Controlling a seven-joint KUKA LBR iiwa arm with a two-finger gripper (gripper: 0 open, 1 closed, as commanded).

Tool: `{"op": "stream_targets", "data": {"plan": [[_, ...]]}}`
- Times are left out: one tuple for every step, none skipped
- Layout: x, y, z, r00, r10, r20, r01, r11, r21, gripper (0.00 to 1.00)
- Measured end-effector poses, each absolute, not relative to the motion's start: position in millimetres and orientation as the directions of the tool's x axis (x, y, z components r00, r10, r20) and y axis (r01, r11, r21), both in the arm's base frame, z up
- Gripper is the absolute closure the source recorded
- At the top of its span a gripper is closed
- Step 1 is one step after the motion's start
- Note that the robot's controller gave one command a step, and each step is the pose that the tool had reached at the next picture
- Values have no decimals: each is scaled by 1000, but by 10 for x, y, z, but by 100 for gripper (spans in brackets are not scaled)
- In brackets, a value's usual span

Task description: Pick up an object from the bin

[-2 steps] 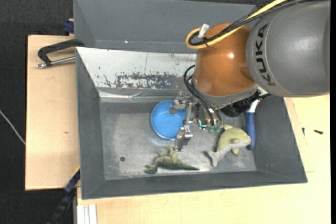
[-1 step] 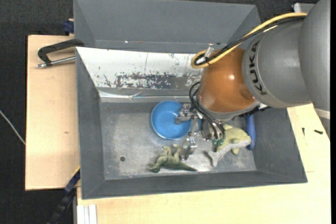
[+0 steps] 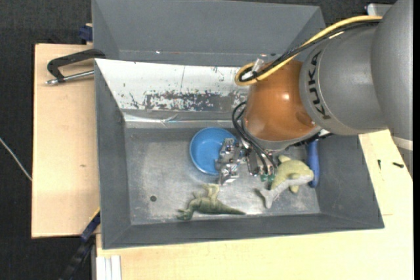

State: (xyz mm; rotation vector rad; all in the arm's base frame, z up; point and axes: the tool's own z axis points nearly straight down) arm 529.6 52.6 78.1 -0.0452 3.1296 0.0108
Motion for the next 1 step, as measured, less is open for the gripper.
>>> {"op": "stream_targets", "data": {"plan": [[5392,627,2719,-954,-301,-14,-301,954,-2,100]]}}
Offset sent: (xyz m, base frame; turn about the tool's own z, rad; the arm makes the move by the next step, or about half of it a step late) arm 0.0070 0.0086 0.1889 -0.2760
